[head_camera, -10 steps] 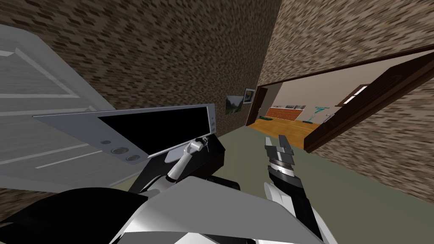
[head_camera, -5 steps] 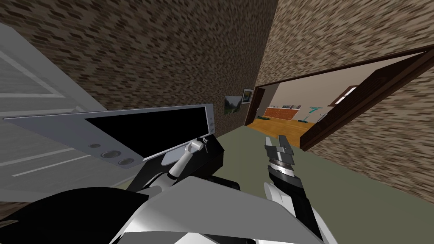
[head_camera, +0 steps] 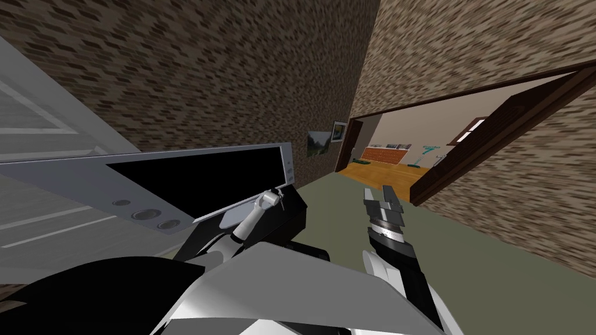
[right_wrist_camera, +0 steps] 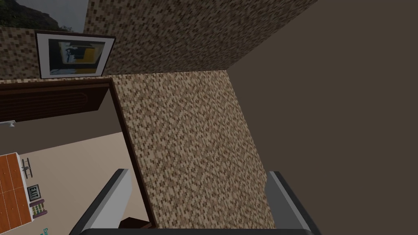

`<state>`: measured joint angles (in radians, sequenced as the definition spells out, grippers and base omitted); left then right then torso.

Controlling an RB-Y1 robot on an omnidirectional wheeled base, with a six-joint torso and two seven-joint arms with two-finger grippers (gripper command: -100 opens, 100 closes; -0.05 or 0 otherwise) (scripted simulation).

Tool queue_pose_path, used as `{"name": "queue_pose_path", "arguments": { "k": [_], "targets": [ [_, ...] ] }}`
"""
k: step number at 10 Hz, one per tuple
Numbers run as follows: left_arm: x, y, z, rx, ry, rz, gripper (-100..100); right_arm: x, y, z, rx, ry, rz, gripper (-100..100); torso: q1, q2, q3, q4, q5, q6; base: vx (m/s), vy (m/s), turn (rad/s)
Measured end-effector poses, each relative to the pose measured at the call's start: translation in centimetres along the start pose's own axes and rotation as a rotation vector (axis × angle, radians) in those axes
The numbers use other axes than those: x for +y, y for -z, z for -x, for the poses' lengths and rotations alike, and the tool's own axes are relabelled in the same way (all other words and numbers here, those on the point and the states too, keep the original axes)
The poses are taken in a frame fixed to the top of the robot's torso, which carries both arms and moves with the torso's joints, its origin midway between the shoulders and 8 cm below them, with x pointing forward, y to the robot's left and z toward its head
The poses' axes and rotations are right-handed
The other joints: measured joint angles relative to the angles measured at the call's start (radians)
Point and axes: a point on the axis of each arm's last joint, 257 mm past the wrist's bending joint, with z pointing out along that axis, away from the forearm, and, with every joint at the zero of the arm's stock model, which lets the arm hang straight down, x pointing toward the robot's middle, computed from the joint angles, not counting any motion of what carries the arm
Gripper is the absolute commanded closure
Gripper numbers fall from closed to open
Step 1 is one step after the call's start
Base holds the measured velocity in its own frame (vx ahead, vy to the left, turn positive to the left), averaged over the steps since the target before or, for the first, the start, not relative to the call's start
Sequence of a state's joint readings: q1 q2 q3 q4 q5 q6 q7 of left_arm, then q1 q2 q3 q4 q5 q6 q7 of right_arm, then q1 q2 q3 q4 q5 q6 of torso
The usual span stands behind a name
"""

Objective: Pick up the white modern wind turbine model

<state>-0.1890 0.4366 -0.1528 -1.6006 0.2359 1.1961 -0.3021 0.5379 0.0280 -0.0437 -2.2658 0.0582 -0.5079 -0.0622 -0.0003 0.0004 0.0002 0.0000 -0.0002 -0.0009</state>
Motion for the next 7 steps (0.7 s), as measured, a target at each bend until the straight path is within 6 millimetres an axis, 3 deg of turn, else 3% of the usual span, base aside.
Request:
{"name": "queue_pose_path", "arguments": {
  "k": [2, 3, 4, 7],
  "targets": [
    [1.7, -0.3, -0.2, 0.002, -0.029, 0.063, -100, 0.0, 0.0, 0.0, 0.0, 0.0, 0.0, 0, 0.0, 0.0, 0.0, 0.0, 0.0, 0.0, 0.003, -0.004, 0.001],
    [1.8, -0.3, -0.2, 0.003, -0.03, 0.067, 0, 0.0, 0.0, 0.0, 0.0, 0.0, 0.0, 0, 0.0, 0.0, 0.0, 0.0, 0.0, 0.0, 0.0, 0.0, 0.0],
    [1.8, -0.3, -0.2, 0.003, -0.03, 0.067, -100, 0.0, 0.0, 0.0, 0.0, 0.0, 0.0, 0, 0.0, 0.0, 0.0, 0.0, 0.0, 0.0, -0.006, 0.007, -0.021],
    [2.7, -1.6, -0.5, 0.001, -0.022, 0.073, -100, 0.0, 0.0, 0.0, 0.0, 0.0, 0.0, 0, 0.001, 0.001, 0.0, 0.0, 0.0, 0.0, -0.003, 0.004, -0.012]
  ]
}}
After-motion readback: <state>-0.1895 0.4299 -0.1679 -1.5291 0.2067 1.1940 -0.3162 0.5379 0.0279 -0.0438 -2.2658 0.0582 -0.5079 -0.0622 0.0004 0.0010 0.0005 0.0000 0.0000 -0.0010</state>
